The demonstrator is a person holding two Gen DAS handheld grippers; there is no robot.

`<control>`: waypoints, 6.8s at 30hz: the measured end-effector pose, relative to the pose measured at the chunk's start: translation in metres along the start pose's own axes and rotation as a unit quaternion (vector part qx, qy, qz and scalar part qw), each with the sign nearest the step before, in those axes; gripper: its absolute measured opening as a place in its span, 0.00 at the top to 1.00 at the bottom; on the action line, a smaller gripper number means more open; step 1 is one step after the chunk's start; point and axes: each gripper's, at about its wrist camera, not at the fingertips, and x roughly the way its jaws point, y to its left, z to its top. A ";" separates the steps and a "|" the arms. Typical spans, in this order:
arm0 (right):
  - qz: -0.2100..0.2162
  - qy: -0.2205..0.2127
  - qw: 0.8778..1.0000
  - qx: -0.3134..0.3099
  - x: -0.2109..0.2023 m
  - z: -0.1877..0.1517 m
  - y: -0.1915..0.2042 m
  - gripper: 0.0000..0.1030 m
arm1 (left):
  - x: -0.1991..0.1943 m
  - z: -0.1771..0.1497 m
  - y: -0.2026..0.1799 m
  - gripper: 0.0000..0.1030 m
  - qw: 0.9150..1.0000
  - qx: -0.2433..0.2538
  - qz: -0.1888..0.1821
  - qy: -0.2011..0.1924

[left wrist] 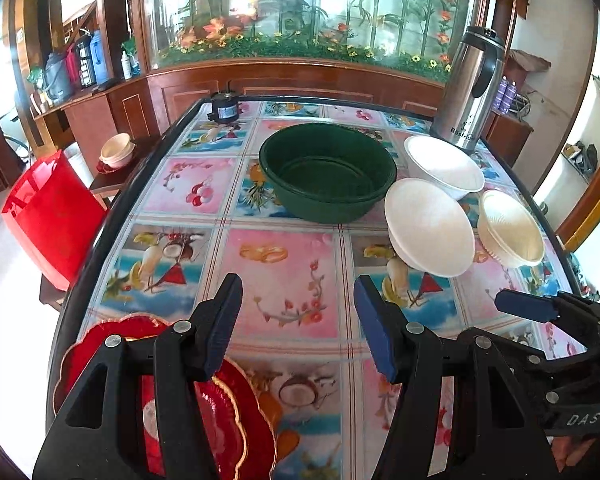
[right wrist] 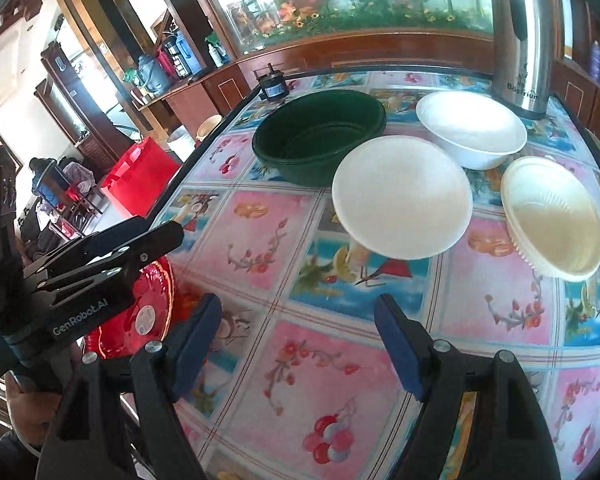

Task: Organize plates and bowls
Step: 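Move both grippers toward the dark green basin, then close both grippers on the rim of the dark green basin, then lift the dark green basin off the table with both grippers, then carry the green basin over and lower it onto the stacked red plates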

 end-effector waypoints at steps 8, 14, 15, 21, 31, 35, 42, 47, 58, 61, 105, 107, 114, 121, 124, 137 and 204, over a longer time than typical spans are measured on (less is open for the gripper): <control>0.007 -0.003 1.000 0.001 0.007 0.016 -0.006 0.24 | 0.019 0.016 -0.002 0.43 1.000 -0.001 0.002 0.008; 0.007 -0.006 1.000 -0.002 0.012 0.030 -0.011 0.24 | 0.029 0.027 -0.004 0.43 1.000 0.006 0.006 0.010; 0.006 -0.007 1.000 -0.002 0.013 0.034 -0.011 0.24 | 0.031 0.029 -0.003 0.43 1.000 0.005 0.008 0.010; 0.004 -0.008 1.000 -0.009 0.021 0.050 -0.013 0.24 | 0.043 0.039 -0.001 0.43 1.000 0.005 0.014 0.016; 0.002 -0.006 1.000 -0.007 0.030 0.065 -0.018 0.24 | 0.060 0.054 0.005 0.43 0.999 0.006 0.016 0.027; 0.003 -0.008 1.000 -0.007 0.032 0.075 -0.020 0.24 | 0.065 0.062 0.012 0.43 0.999 -0.003 0.011 0.034; -0.003 -0.010 1.000 0.004 0.037 0.103 -0.035 0.24 | 0.075 0.085 0.028 0.43 0.999 -0.030 0.013 0.031; -0.009 -0.007 1.000 0.009 0.048 0.125 -0.044 0.24 | 0.095 0.101 0.039 0.43 0.998 -0.048 0.020 0.042; -0.004 0.019 1.000 0.014 0.089 0.150 -0.059 0.31 | 0.142 0.116 0.048 0.43 0.995 -0.067 0.025 0.070; -0.007 0.024 1.000 0.014 0.097 0.152 -0.063 0.33 | 0.151 0.116 0.044 0.43 0.995 -0.060 0.029 0.075; -0.014 0.047 0.999 0.017 0.136 0.165 -0.075 0.75 | 0.221 0.118 0.051 0.47 0.988 -0.086 0.030 0.127; -0.013 0.047 0.999 0.016 0.137 0.165 -0.074 0.81 | 0.224 0.117 0.048 0.75 0.987 -0.080 0.029 0.136; -0.015 0.040 0.999 0.017 0.136 0.164 -0.070 0.84 | 0.213 0.118 0.050 0.83 0.990 -0.068 0.043 0.120; -0.002 0.026 1.000 0.011 0.126 0.170 -0.053 0.84 | 0.189 0.126 0.064 0.83 0.991 -0.074 0.055 0.098; 0.002 0.020 1.000 0.009 0.122 0.173 -0.045 0.84 | 0.179 0.128 0.068 0.83 0.991 -0.076 0.056 0.091; 0.010 0.014 1.000 -0.009 0.099 0.158 -0.024 0.84 | 0.131 0.116 0.072 0.83 0.994 -0.074 0.044 0.064; 0.077 0.064 0.989 -0.112 0.068 -0.012 0.140 0.81 | -0.020 -0.106 0.186 0.83 0.984 -0.150 0.048 0.082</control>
